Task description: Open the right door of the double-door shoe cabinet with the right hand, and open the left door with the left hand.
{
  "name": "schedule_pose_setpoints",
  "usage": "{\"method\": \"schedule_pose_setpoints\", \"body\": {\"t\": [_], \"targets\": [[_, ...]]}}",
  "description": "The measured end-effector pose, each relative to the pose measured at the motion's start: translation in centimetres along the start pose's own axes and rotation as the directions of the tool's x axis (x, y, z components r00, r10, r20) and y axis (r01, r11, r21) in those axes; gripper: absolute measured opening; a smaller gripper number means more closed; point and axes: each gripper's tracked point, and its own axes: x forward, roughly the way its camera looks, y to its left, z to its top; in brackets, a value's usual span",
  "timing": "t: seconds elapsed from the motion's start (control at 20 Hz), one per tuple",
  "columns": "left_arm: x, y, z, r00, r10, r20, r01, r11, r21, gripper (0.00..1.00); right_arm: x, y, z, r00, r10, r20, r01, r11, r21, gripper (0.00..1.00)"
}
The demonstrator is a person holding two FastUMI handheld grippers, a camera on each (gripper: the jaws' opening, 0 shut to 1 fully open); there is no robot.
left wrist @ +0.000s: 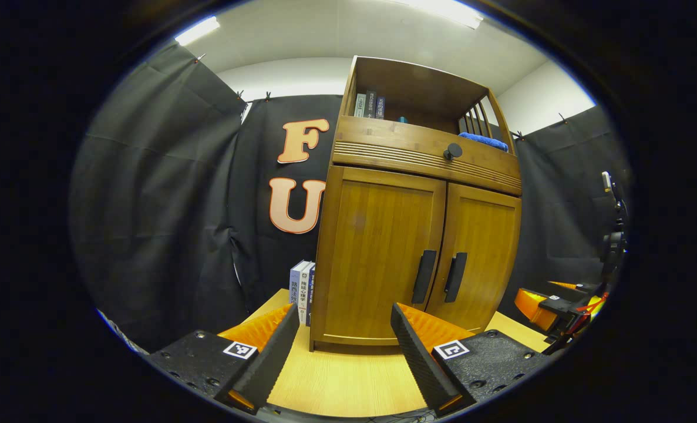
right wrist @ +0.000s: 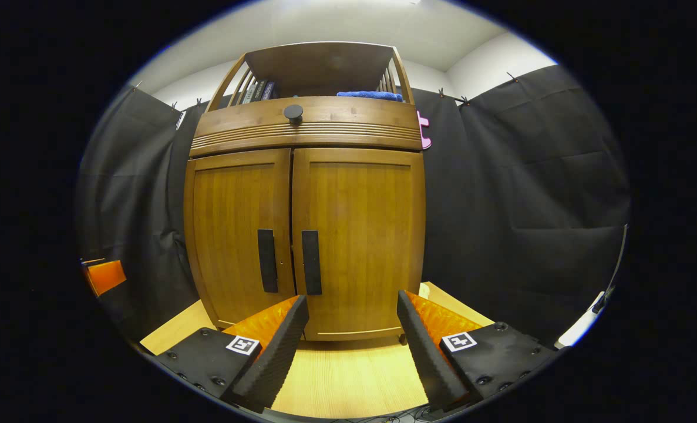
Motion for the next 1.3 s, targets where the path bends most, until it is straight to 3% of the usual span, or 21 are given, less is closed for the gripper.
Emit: {"method": "schedule_pose_setpoints", "body": {"t": [0.05, 0.3, 0.4, 0.5, 1.1, 1.2, 1.3], "targets": [[-0.1, 0.1, 0.0, 1.000, 0.003, -0.002, -0.003, 1.000, 0.000, 0.95, 0.8, 0.3, -0.1, 1.000, 0.010, -0.004, -0.010, 1.000, -0.003, 0.94], [-0.5, 0.2, 0.1, 1.000, 0.010, -0.008, -0.010, 1.000, 0.004, 0.92, 5.3, 2.1, -0.1, 0.998, 0.054, -0.010, -0.054, 0.998, 0.018, 0.98], [-0.5, 0.1, 0.0, 1.000, 0.008, -0.013, -0.008, 1.000, 0.003, 0.95, 7.3, 2.9, 0.2, 0.998, 0.068, -0.002, -0.068, 0.998, 0.013, 0.94], [-0.6, 0.1, -0.4, 1.000, 0.009, -0.024, -0.009, 1.000, -0.002, 0.92, 9.1, 3.7, 0.5, 0.997, 0.081, 0.011, -0.081, 0.997, -0.002, 0.94], [-1.3, 2.3, -0.8, 0.996, 0.073, -0.056, -0.072, 0.997, 0.010, 0.95, 16.8, 5.8, -0.1, 0.995, 0.094, -0.019, -0.094, 0.996, -0.009, 0.94], [-1.3, 2.8, -0.7, 0.995, 0.085, -0.059, -0.084, 0.996, 0.013, 0.92, 17.7, 6.0, -0.5, 0.995, 0.094, -0.029, -0.094, 0.996, -0.005, 0.88], [-1.2, 3.4, -0.8, 0.994, 0.095, -0.063, -0.094, 0.995, 0.011, 0.92, 18.5, 6.3, -0.9, 0.995, 0.095, -0.041, -0.095, 0.996, 0.000, 0.92]]}}
